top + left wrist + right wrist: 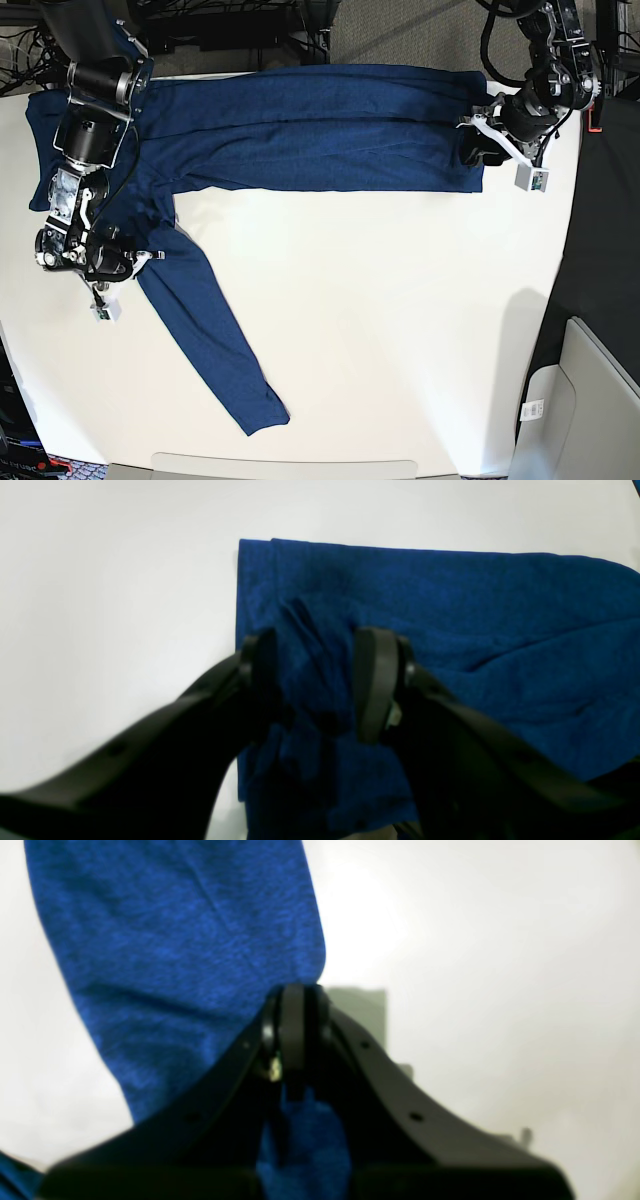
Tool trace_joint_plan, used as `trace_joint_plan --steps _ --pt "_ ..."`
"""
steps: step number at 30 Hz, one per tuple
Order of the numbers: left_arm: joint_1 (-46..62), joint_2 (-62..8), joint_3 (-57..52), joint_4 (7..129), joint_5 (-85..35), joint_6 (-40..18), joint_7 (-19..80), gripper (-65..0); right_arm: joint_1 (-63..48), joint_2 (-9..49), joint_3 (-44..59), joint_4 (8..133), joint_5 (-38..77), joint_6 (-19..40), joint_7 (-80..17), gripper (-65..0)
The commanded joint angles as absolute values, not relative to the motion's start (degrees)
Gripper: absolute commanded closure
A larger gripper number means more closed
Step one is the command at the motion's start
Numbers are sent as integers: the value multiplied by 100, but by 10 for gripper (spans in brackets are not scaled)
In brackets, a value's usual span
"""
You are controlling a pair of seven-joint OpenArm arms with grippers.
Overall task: Fold the T-shirt properly
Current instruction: 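Grasp the trailing sleeve with the right gripper and fold it onto the strip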
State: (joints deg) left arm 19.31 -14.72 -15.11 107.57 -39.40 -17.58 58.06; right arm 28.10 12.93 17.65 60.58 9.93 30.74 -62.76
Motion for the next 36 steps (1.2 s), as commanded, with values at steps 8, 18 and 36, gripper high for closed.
trace_joint_plan --steps 8,18,36 --pt "1895 -1516 -1552 10870 -3996 -1771 5692 -248 2369 1578 1745 6668 2721 3143 -6791 -5" --pt "1903 -1508 -1534 10862 -3996 -1771 5692 -248 989 1771 1736 8620 4998 3996 -7653 -5" --pt "1903 -1385 -1508 10835 -3996 -1771 5684 -248 -1209 2114 1657 11002 6352 4000 -8000 -5"
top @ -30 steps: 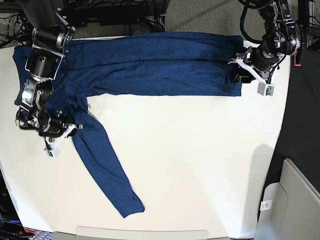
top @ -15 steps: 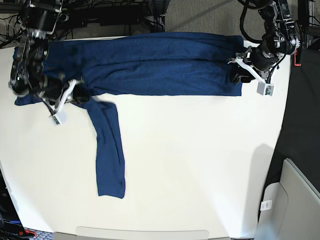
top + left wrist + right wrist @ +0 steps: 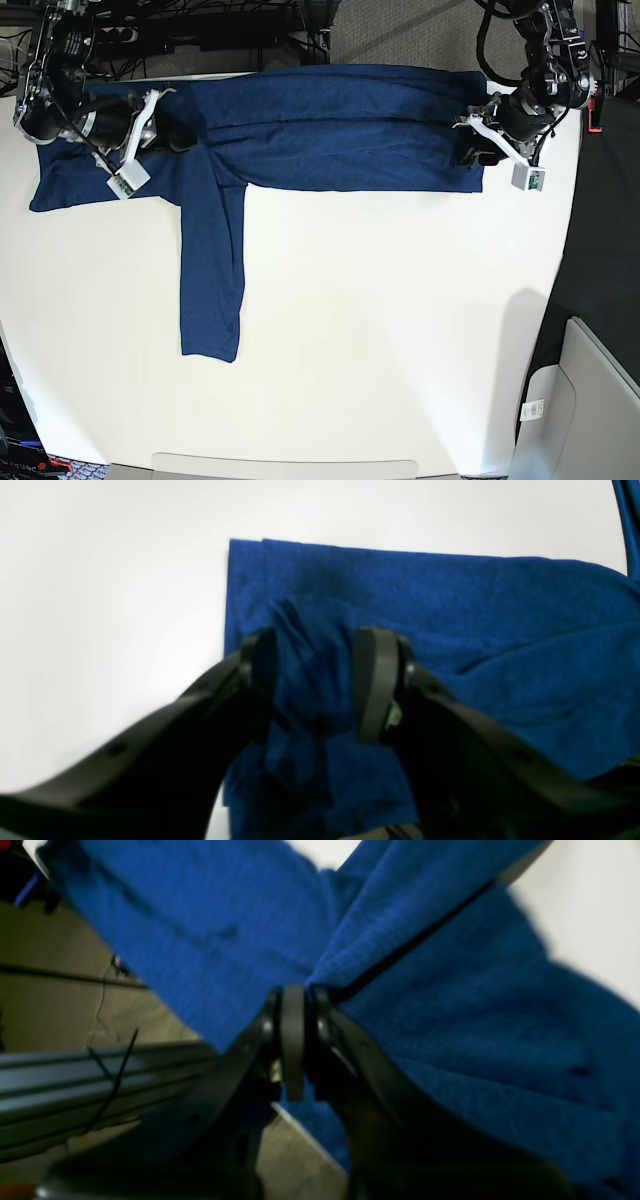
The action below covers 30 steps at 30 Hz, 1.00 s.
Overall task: Fold the T-shirt properly
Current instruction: 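Grasp the trailing sleeve with the right gripper and fold it onto the strip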
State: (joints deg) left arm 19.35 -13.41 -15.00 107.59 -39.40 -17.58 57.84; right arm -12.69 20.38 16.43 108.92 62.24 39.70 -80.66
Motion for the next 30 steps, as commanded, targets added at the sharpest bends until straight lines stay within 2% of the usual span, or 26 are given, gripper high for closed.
trace_joint_plan --steps 1,9,15,17,22,24,26,30 --pt "1903 -1385 -1508 10835 -3996 -1771 5684 -248 -1209 2114 1543 11020 6360 4000 -8000 -5" --pt "1912 -1376 -1508 10835 -3996 -1771 5684 -248 -1200 2114 725 11011 6255 4000 -8000 -10" --pt "1912 -1376 -1508 10835 -3996 -1771 5684 -248 -1174 2308 681 11002 6237 4000 -8000 -17" --pt "1912 -1376 -1508 10835 -3996 -1771 5684 -248 -1174 2440 681 11011 6237 4000 -8000 -66" --pt "1912 -1376 -1508 10835 -3996 -1771 5675 -248 -1147 2571 716 11037 6237 4000 -8000 -285" --pt "1912 -1376 -1508 10835 -3996 -1771 5675 -248 -1086 2519 1077 11011 6229 4000 -7960 -356" --pt "1912 -1376 -1508 10835 -3996 -1771 5675 -248 -1007 2519 1525 10993 6123 4000 -7820 -388" --pt "1912 -1376 -1508 10835 -3996 -1771 5675 -248 -391 2466 2035 10809 5209 4000 -7626 -390"
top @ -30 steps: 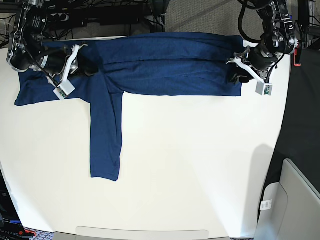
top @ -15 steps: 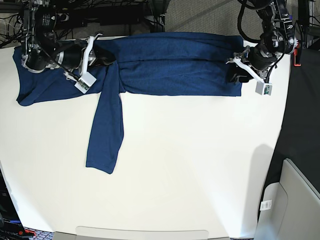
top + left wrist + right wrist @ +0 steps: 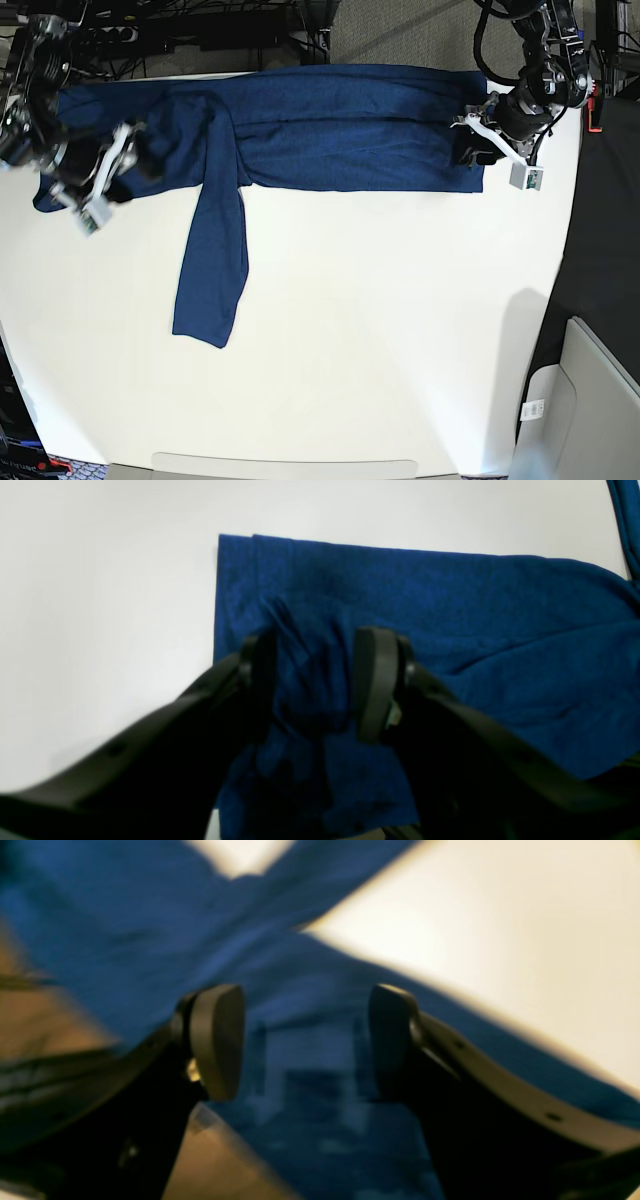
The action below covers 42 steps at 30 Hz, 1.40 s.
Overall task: Fold the T-shirt properly
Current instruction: 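Grasp the trailing sleeve with the right gripper and fold it onto the strip, then grasp the sleeve cuff with the right gripper and drag it along the strip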
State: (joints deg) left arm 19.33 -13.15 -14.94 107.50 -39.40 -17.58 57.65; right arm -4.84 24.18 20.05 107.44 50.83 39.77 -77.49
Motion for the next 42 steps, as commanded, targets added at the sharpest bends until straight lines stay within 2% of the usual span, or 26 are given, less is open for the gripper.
trace_joint_plan --steps 1,7,15,20,25,32,38,40,42 --pt "1912 -1376 -1499 10835 -3996 -1771 5675 -248 -233 2422 2044 10686 4963 4000 -7521 -390" --pt "1912 -1218 -1499 10835 -3996 -1771 5701 -248 971 2000 1675 9622 3574 4000 -7152 -390" --pt "1930 -1182 -1499 10862 -3996 -1771 5727 -248 2396 892 1455 8022 1086 4000 -6580 -390" --pt "1930 -1182 -1525 10862 -3996 -1771 5727 -248 2941 505 1464 7222 92 4000 -5982 -390" --pt "1930 -1182 -1543 10862 -3996 -1771 5727 -248 3222 426 1464 6510 -31 4000 -5446 -390" --pt "1921 -1182 -1552 10862 -3996 -1771 5727 -248 3345 444 1455 5622 -31 3257 -4725 -391" --pt "1912 -1182 -1552 10862 -3996 -1771 5736 -248 3354 321 1429 5121 -40 3248 -4681 -382" --pt "1912 -1191 -1552 10862 -3996 -1771 5736 -248 3336 277 1429 5068 -40 3248 -4831 -329" --pt "1912 -1209 -1552 10862 -3996 -1771 5736 -248 3336 224 1429 5068 -13 3257 -5059 -233"
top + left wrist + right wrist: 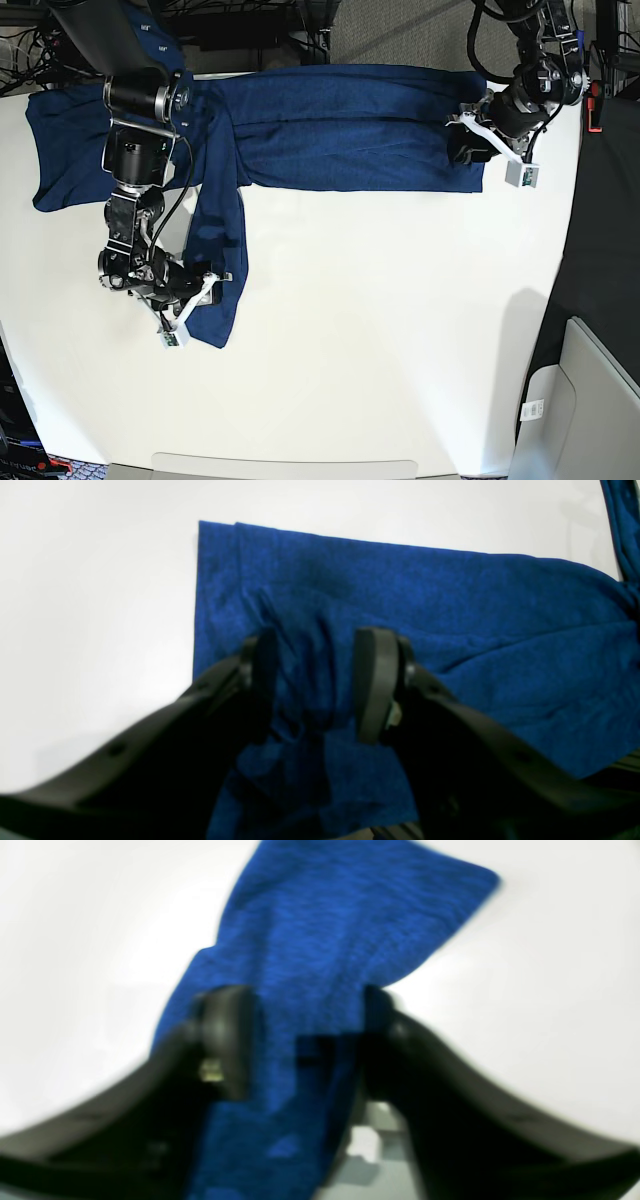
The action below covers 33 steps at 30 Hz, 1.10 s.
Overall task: Fold the T-shirt properly
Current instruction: 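Grasp the sleeve cuff with the right gripper and drag it along the strip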
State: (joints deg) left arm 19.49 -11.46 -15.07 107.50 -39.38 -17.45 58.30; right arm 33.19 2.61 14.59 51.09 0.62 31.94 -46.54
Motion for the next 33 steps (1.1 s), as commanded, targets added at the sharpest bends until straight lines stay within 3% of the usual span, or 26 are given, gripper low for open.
trace_joint_plan --steps 1,5,8,12,19,23,33 --pt "1912 -1209 -1552 10862 -3996 -1771 5736 -248 3327 163 1429 5095 75 3257 -5086 -178" --pt "1912 -1209 -1552 10862 -3996 -1771 5736 -248 3310 145 1429 5095 470 3257 -5174 -4" --pt "1912 -1226 -1560 10862 -3996 -1771 5727 -248 3319 154 1464 5130 778 3275 -5631 -2" --pt "1912 -1226 -1560 10862 -3996 -1771 5701 -248 3143 154 1429 5648 1710 4000 -6220 -2" --pt "1903 -1226 -1569 10862 -3996 -1771 5684 -248 2686 -75 884 7055 3020 4000 -7688 -2" --pt "1903 -1226 -1569 10862 -3996 -1771 5684 -248 2316 -75 101 7732 3881 4000 -7960 -2" --pt "1912 -1226 -1569 10844 -3969 -1771 5675 -247 1692 -295 -681 8374 5015 4000 -8000 -2"
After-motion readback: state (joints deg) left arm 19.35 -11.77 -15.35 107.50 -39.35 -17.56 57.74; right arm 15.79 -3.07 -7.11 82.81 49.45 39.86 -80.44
